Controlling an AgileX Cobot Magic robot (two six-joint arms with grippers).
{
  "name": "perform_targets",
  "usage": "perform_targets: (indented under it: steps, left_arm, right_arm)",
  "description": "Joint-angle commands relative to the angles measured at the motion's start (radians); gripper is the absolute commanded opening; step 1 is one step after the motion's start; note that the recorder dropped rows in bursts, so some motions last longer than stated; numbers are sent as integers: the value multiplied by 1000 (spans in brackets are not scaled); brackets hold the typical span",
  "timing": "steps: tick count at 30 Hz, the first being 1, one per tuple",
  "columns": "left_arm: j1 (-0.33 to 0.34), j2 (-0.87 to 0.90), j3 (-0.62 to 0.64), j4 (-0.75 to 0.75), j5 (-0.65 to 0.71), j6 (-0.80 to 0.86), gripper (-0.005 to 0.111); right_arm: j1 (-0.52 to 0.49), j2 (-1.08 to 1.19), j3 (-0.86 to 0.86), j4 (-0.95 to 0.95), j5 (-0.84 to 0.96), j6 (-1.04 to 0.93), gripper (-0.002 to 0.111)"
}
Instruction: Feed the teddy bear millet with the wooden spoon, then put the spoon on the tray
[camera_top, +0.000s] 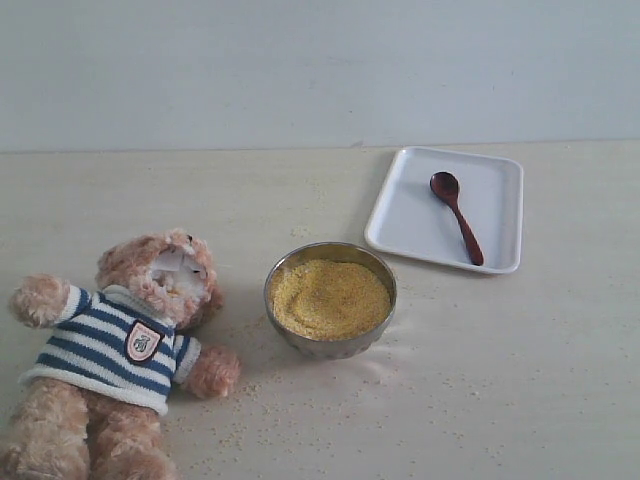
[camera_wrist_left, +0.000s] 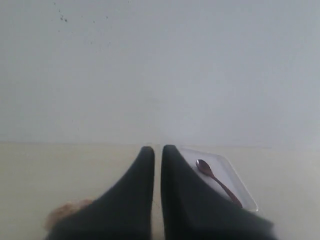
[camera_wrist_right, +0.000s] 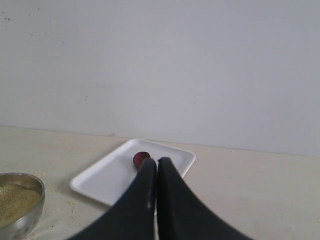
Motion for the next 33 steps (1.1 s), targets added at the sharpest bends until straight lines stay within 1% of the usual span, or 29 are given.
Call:
perform_targets:
  steps: [1,3,6,12,13,14,17,18,19,21,23,26,30,32,33]
  left_arm:
    - [-68,-153,61,-8,-136,-1,5]
    - [-68,-206,74,-3,-154,-1,5]
    - [-68,-206,78,39,-175,-1,5]
    - [-68,-206,95,44,-175,-14,5]
    - [-68,-206,104,73,-175,-53,5]
    - [-68,-206,116,144,-175,-149,5]
    - [-70,-206,145,459,-157,-536,5]
    - [-70,-206,148,544,-144,-637,5]
    - [-70,-206,150,610,-136,-704,5]
    - [-70,-206,150,674,-130,-769,5]
    - [-70,-206,150,722,-133,-791,5]
    - [-70,-206,159,807,-161,-870,5]
    - [-76,-206,193,967,-239,-1020,5]
    - [-89,-206,210,1054,-297,-1098,5]
    - [-102,-206,210,1099,-349,-1137,5]
  right_arm:
    - [1,-7,4,-1,-2,-2,0]
    - [1,-7,4,-1,-2,-2,0]
    - [1,-7,4,-1,-2,-2,0]
    - [1,-7,4,-1,-2,-2,0]
    - [1,-7,4,-1,-2,-2,0]
    - [1,-7,4,-1,-2,-2,0]
    - [1,-7,4,-1,-2,-2,0]
    - [1,-7,4,-1,-2,-2,0]
    - [1,-7,4,-1,-2,-2,0]
    - [1,-7,4,-1,-2,-2,0]
    - [1,-7,4,-1,-2,-2,0]
    - [1,-7,4,-1,-2,-2,0]
    - [1,-7,4,-1,-2,0,0]
    - [1,-7,4,-1,-2,0,0]
    - [1,-7,4,-1,-2,0,0]
